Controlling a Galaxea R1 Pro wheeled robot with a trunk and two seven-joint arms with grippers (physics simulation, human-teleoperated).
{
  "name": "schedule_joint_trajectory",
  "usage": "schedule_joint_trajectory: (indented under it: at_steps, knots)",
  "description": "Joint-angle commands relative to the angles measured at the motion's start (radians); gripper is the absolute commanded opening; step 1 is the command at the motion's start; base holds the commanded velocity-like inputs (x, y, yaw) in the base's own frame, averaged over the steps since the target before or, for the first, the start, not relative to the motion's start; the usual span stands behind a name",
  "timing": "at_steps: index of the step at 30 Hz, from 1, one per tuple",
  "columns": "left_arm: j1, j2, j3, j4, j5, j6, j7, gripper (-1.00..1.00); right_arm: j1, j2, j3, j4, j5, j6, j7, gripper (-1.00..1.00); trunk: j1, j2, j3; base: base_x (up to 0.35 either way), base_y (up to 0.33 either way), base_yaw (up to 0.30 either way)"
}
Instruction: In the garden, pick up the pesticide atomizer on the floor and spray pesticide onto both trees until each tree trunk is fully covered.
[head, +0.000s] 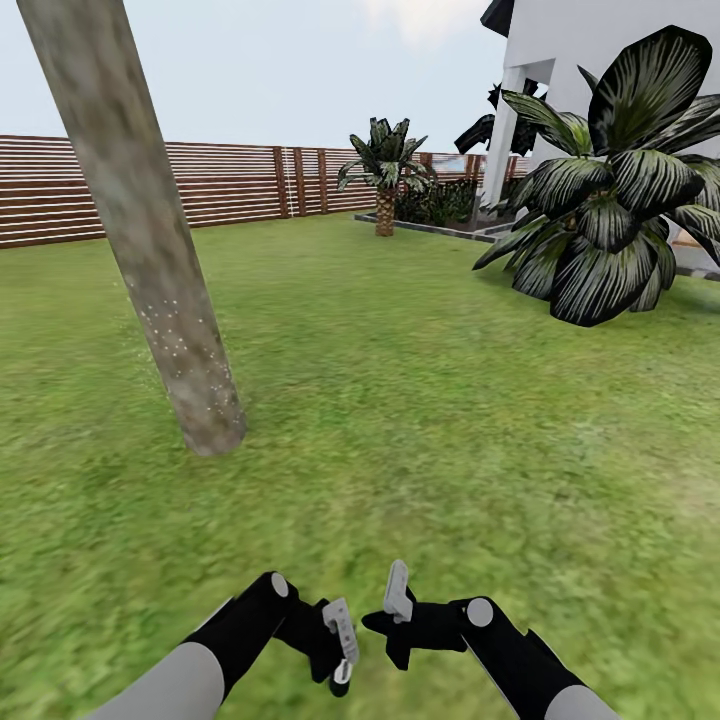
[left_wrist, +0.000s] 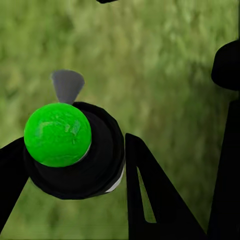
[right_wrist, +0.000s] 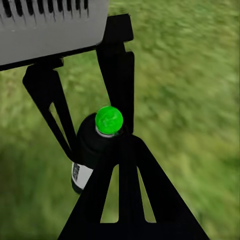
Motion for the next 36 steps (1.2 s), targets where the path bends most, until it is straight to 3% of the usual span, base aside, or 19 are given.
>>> schedule_joint_trajectory:
  at_steps: [1,10,13,15,28,32,36]
  knots:
    - [0.000,-0.004,0.000,0.000,0.000,0.000,0.000,-1.00,0.000,0.000,0.000,0.000,0.000,0.000,0.000,-1.00,0.000,0.000,0.000,0.000,0.000,0.000]
    - [0.000,-0.020,0.000,0.000,0.000,0.000,0.000,-1.00,0.000,0.000,0.001,0.000,0.000,-0.001,0.000,-1.00,0.000,0.000,0.000,0.000,0.000,0.000]
    - [0.000,-0.019,0.000,0.000,0.038,-0.003,-0.008,-1.00,0.000,0.000,0.001,0.000,0.000,-0.001,0.000,-1.00,0.000,0.000,0.000,0.000,0.000,0.000]
    - [0.000,-0.019,0.000,-0.001,0.045,-0.003,-0.017,-1.00,0.000,0.000,0.001,0.001,0.000,-0.001,0.000,-1.00,0.000,0.000,0.000,0.000,0.000,0.000]
    - [0.000,-0.009,0.000,0.001,0.046,-0.003,-0.020,-1.00,0.000,0.000,0.001,0.002,0.000,-0.001,0.000,-1.00,0.000,0.000,0.000,0.000,0.000,0.000]
    - [0.003,0.033,0.003,0.032,0.037,-0.004,-0.019,-1.00,0.000,0.000,0.001,0.002,0.000,-0.001,0.000,-1.00,0.000,0.000,0.000,0.000,0.000,0.000]
    - [0.003,0.131,0.003,0.049,0.035,-0.004,-0.017,-1.00,0.000,0.000,0.001,0.002,0.001,-0.001,0.000,-1.00,0.000,0.000,0.000,0.000,0.000,0.000]
